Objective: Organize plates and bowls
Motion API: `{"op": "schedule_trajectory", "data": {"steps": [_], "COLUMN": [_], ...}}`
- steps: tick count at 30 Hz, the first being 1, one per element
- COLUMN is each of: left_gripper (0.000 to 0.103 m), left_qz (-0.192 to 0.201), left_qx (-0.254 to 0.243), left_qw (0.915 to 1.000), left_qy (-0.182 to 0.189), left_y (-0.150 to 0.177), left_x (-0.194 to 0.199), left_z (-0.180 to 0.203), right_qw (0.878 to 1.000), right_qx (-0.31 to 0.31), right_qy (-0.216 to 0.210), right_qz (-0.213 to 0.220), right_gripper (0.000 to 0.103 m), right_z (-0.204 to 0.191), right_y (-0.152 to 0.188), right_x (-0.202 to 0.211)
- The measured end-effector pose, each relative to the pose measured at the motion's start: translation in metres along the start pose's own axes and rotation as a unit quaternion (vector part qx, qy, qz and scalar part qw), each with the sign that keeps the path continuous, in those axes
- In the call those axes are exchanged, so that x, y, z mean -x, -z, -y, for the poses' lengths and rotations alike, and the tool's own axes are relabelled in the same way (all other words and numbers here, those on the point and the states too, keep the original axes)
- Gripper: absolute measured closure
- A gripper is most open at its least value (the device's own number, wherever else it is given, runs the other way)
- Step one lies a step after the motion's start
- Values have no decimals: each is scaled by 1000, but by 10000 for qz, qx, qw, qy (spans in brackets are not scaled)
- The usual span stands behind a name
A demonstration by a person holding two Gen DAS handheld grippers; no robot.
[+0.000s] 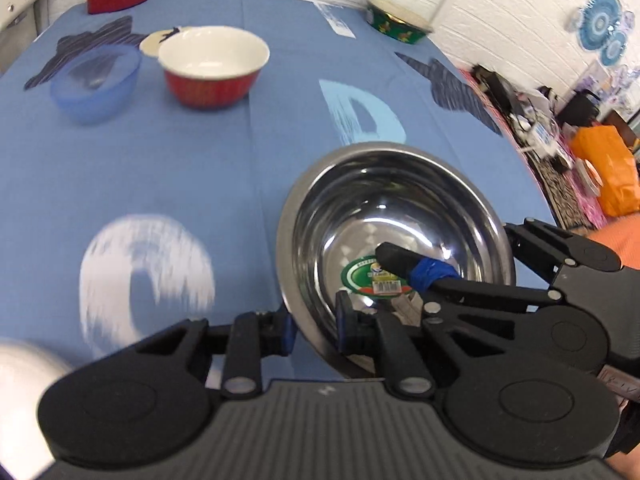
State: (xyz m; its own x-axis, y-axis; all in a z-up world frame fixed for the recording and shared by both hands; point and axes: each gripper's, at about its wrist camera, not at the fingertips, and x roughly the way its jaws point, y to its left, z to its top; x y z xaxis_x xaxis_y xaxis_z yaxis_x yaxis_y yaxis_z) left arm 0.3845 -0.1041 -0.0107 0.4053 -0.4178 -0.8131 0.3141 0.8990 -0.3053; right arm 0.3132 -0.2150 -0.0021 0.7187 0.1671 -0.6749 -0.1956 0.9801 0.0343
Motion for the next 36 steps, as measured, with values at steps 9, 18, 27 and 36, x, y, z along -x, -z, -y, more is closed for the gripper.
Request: {"op": "schedule_trajectory", "data": {"steps": [9,18,27,36], "left_gripper": [94,94,30,21], "left_qz": [115,-7,70,498], "left_qx": [-300,-174,-297,6], "left_qw": [9994,9997,9995,9985], "left_qy": [105,-178,-118,234], "left_y": [76,79,74,51], "left_x": [36,17,31,77], "left_z": [3,-5,-1,-31], "right_qw": [9997,9991,9976,9938], "right_qx": [-211,-213,-550,-1106], "right_qy": [-32,-119,-146,-89], "right_qz": [-145,-359,-392,-66], "right_gripper": [56,56,57,56], "right_z": [-33,-38,-24,3], "right_y": [58,68,70,49], "right_x": [36,22,37,56]}}
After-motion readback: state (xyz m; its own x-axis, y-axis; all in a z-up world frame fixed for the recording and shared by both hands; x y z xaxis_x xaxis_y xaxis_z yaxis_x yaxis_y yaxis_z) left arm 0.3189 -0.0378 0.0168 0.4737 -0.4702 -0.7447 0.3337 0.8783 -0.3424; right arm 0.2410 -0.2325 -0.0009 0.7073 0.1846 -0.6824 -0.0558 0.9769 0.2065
